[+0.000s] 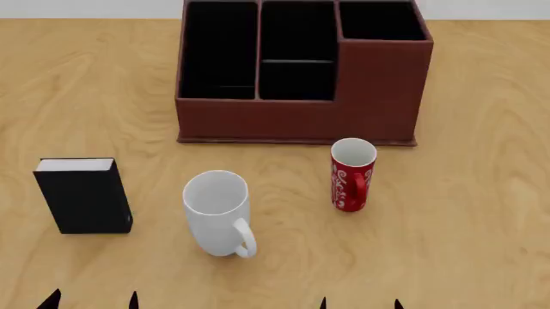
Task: Pick up the white mug and place it to the right of the caddy.
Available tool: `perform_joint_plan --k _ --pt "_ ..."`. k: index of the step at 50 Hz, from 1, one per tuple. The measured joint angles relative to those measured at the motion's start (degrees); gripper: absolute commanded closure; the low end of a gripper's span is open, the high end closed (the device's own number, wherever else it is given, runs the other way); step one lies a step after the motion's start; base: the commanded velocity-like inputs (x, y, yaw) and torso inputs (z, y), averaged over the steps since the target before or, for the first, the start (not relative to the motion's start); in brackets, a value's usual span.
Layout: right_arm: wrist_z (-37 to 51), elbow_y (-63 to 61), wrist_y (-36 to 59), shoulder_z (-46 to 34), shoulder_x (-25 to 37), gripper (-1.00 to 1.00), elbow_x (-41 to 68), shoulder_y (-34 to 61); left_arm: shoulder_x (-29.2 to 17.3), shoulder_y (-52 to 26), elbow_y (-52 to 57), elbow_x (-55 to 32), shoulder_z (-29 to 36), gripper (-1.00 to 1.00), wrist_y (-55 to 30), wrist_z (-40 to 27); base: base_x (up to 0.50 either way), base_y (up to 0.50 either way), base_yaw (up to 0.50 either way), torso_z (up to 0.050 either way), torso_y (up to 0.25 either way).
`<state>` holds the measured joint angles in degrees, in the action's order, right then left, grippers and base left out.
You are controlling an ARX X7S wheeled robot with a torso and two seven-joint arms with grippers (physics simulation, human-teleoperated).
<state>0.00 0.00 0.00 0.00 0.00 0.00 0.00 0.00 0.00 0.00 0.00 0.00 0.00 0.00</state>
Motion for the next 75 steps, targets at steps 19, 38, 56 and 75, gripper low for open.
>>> perform_joint_plan --k 19,38,56,75 --pt "2.7 -1.1 1.5 -2.0 2.3 -1.00 1.4 0.0 -2.1 0.1 0.2 -1.3 2.7 -1.00 0.9 -2.6 0.00 0.00 0.00 0.000 0.000" --pt "4.3 -21.8 15.1 -2.0 7.0 -1.00 2.7 5.8 -6.7 -6.0 23.8 0.4 4.0 -1.00 -14.6 -4.5 0.00 0.00 0.00 0.000 0.000" --pt "3.8 -38.3 31.5 0.0 10.5 -1.00 5.9 21.0 -10.4 -21.2 42.2 3.3 4.8 -1.00 -32.5 -4.2 0.00 0.00 0.00 0.000 0.000" --pt "4.0 -42.9 37.1 2.5 12.0 -1.00 8.5 26.5 -11.8 -28.5 48.3 4.1 3.9 -1.00 -40.0 -4.9 0.00 0.00 0.00 0.000 0.000"
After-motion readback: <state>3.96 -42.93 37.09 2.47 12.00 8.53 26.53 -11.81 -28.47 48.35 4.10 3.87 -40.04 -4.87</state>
